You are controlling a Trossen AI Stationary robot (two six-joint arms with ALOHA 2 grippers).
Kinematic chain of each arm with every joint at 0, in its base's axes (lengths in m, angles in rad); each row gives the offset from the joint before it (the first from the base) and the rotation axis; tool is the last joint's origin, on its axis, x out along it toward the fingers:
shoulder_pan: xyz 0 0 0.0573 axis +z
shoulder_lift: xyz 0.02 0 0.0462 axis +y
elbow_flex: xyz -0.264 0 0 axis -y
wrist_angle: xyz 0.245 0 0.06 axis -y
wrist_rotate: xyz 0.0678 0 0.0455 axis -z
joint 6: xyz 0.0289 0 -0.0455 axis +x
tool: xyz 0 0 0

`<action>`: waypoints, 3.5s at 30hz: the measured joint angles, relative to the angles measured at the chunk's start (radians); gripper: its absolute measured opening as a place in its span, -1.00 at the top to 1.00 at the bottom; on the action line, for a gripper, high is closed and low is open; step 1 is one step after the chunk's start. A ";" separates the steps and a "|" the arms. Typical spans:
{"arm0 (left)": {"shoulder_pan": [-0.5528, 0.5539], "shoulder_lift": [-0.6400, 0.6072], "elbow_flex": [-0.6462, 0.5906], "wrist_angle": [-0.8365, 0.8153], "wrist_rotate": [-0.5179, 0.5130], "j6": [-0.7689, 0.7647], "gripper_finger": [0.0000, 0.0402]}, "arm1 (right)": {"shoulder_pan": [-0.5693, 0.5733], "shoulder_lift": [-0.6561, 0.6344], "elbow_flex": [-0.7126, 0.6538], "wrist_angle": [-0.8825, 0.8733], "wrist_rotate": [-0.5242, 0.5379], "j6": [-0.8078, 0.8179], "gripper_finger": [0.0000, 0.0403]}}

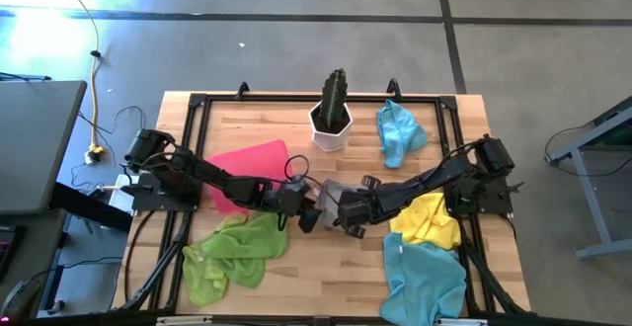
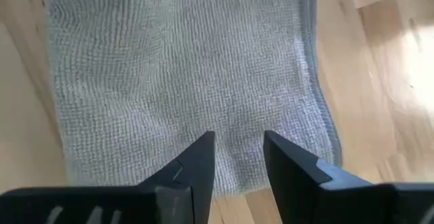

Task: Fold microfiber towels
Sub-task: Put the folded gray microfiber cloth into the transparent pink bin

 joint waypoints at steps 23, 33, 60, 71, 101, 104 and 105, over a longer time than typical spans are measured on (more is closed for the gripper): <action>-0.053 0.040 0.154 0.017 -0.011 0.075 -0.08 | 0.043 -0.258 -0.414 0.567 0.108 -0.004 0.40; -0.061 0.070 0.156 0.024 0.020 0.003 -0.08 | 0.043 -0.225 -0.643 1.012 0.087 0.153 0.40; -0.044 0.220 0.361 -0.084 0.020 0.187 -0.08 | 0.127 -0.356 -0.647 0.660 -0.065 0.310 0.40; 0.028 0.278 0.501 -0.428 -0.062 0.162 -0.09 | 0.129 -0.358 -0.644 0.640 -0.066 0.283 0.40; -0.025 0.233 0.501 -0.562 0.062 0.389 -0.09 | 0.108 -0.358 -0.643 0.644 -0.065 0.081 0.38; -0.046 0.232 0.501 -0.588 0.114 0.490 -0.09 | 0.108 -0.358 -0.643 0.644 -0.065 0.078 0.38; -0.054 0.231 0.501 -0.601 0.132 0.516 -0.09 | 0.108 -0.358 -0.643 0.643 -0.065 0.078 0.38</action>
